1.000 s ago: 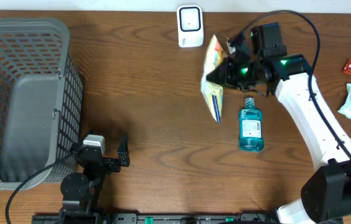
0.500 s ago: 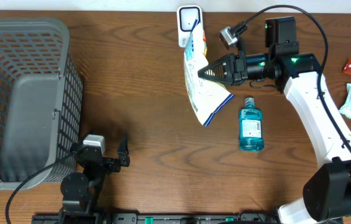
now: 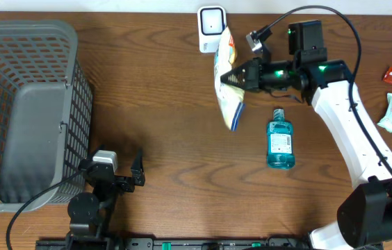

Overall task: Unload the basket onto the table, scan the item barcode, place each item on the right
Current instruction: 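Hold the yellow bag in front of the white scanner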

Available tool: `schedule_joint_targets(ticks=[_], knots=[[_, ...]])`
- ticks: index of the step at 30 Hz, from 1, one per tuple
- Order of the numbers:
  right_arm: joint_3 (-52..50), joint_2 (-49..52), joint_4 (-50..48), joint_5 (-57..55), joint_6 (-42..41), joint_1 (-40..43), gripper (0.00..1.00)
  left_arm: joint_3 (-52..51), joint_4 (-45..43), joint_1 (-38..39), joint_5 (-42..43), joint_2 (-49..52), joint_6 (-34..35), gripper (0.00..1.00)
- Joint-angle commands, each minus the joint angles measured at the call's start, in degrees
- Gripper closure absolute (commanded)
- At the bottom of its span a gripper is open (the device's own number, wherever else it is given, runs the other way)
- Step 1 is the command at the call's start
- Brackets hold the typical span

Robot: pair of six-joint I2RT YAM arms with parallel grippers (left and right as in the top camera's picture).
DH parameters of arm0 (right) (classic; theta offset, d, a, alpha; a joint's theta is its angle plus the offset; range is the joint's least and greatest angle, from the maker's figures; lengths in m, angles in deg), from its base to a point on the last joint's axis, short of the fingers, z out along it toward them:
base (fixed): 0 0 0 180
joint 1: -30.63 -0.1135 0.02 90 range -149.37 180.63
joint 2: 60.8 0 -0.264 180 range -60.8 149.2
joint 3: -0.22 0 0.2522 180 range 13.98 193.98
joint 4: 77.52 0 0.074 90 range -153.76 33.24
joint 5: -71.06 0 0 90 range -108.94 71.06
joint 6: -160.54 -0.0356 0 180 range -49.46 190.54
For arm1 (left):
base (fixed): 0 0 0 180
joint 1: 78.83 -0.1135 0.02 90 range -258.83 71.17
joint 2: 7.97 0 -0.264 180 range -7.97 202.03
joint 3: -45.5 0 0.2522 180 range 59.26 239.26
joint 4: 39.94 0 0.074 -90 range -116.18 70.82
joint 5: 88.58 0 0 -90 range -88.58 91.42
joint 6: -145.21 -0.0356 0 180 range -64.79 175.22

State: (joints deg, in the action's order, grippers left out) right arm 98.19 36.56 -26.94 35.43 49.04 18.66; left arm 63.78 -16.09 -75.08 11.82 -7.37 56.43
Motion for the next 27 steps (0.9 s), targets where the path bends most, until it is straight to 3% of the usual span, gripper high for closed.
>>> schedule_joint_targets(ticks=[1, 11, 16, 22, 27], knots=[[0.4, -0.8, -5.2, -11.4, 1.2, -0.5, 0.99, -0.9, 1.4, -0.2, 0.7, -0.3, -0.7, 0.02], [1.1, 2.1, -22.2, -28.3, 1.2, -2.1, 0.99, -0.9, 1.4, -0.2, 0.7, -0.3, -0.7, 0.02], [6.0, 7.9, -25.1, -39.9, 5.6, -5.6, 0.99, -0.9, 1.4, -0.2, 0.7, -0.3, -0.7, 0.02], [21.6, 20.9, -24.0, -46.8, 16.1, -8.7, 0.99, -0.9, 1.4, -0.2, 0.7, -0.3, -0.7, 0.02], [36.9, 33.9, -23.8, -52.8, 20.2, -9.5, 0.99, -0.9, 1.4, -0.2, 0.7, -0.3, -0.7, 0.02]])
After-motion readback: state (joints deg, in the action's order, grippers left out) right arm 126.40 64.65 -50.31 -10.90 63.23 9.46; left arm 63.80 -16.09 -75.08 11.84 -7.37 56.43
